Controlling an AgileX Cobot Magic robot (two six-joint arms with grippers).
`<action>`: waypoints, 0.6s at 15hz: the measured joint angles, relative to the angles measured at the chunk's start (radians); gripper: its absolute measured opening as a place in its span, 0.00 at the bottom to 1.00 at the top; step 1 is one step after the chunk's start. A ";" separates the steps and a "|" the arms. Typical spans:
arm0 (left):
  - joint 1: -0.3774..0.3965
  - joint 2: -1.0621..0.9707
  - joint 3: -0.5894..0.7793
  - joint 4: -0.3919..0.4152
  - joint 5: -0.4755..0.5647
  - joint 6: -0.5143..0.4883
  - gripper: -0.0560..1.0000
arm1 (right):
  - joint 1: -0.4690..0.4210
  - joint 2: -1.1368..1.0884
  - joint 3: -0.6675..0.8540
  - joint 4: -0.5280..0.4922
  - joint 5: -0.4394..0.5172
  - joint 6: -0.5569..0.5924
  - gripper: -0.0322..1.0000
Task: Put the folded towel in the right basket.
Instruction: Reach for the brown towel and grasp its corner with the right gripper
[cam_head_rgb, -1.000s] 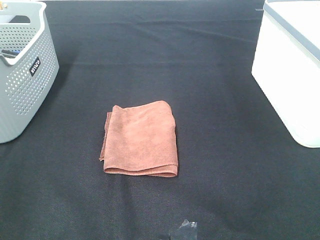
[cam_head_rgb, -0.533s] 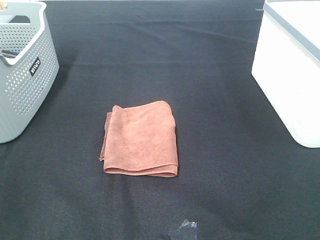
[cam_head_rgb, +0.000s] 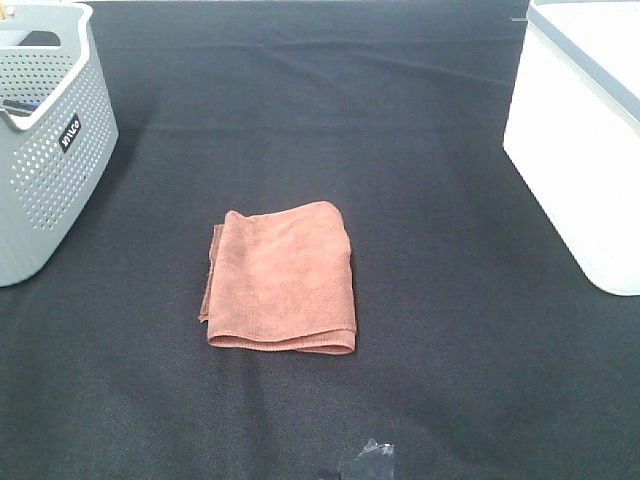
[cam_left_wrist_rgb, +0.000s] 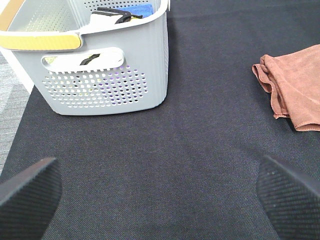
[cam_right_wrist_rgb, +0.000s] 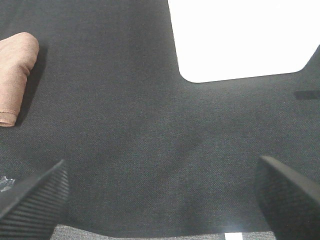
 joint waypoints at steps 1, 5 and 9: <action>0.000 0.000 0.000 0.000 0.000 0.000 0.99 | 0.000 0.000 0.000 0.000 0.000 0.000 0.97; 0.000 0.000 0.000 0.000 0.000 0.000 0.99 | 0.000 0.000 0.000 0.000 0.000 0.000 0.97; 0.000 0.000 0.000 0.000 0.000 0.000 0.99 | 0.000 0.000 0.000 0.000 0.000 0.000 0.97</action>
